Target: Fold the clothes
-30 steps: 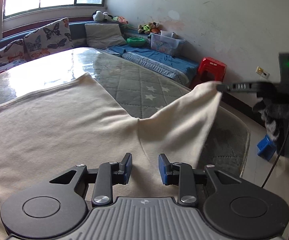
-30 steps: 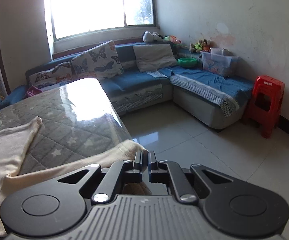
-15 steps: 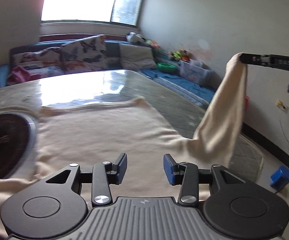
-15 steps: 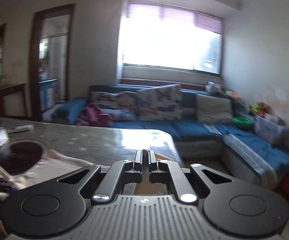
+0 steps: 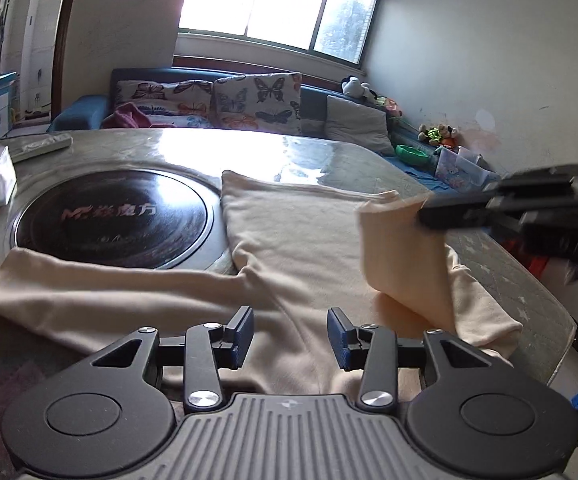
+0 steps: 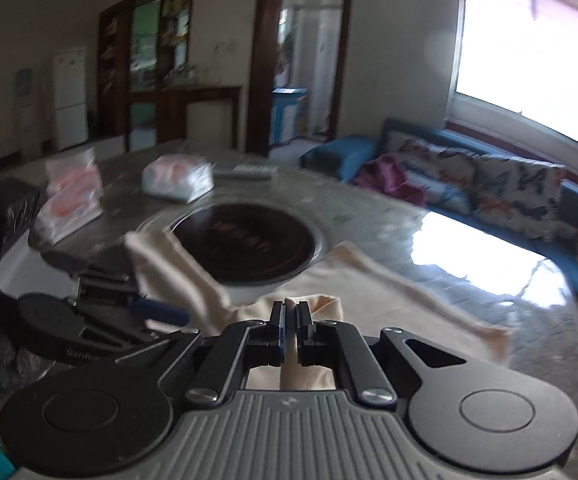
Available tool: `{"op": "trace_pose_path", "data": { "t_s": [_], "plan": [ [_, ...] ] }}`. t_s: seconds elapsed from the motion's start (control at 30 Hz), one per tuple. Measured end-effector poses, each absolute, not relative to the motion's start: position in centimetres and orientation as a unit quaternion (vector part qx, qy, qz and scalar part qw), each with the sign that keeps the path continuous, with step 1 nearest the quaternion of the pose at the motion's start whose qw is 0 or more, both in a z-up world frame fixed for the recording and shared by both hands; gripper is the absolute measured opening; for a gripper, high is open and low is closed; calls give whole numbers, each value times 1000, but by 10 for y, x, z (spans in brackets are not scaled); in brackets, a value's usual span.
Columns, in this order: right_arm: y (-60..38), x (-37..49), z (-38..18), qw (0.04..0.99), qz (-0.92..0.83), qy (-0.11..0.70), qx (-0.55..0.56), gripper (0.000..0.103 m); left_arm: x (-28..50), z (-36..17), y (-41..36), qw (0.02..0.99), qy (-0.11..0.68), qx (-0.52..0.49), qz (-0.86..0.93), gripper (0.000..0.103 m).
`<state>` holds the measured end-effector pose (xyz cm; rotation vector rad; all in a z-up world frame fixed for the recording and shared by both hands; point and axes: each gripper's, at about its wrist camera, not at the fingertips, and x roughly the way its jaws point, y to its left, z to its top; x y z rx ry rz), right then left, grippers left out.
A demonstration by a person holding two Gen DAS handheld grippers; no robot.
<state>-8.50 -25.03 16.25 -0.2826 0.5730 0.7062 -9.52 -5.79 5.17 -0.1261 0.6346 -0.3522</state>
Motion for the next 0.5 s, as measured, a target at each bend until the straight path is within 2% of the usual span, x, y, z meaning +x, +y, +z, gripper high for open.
{"op": "trace_pose_path", "data": {
  "t_s": [0.07, 0.3, 0.5],
  "plan": [
    [-246, -90, 152, 879, 354, 290, -133, 6, -97, 51, -58, 932, 312, -61, -172, 44],
    [-280, -107, 154, 881, 340, 297, -143, 23, -100, 57, -63, 935, 303, -46, -177, 44],
    [-337, -113, 137, 894, 258, 339, -137, 26, -95, 54, -82, 933, 305, -28, -192, 42]
  ]
}}
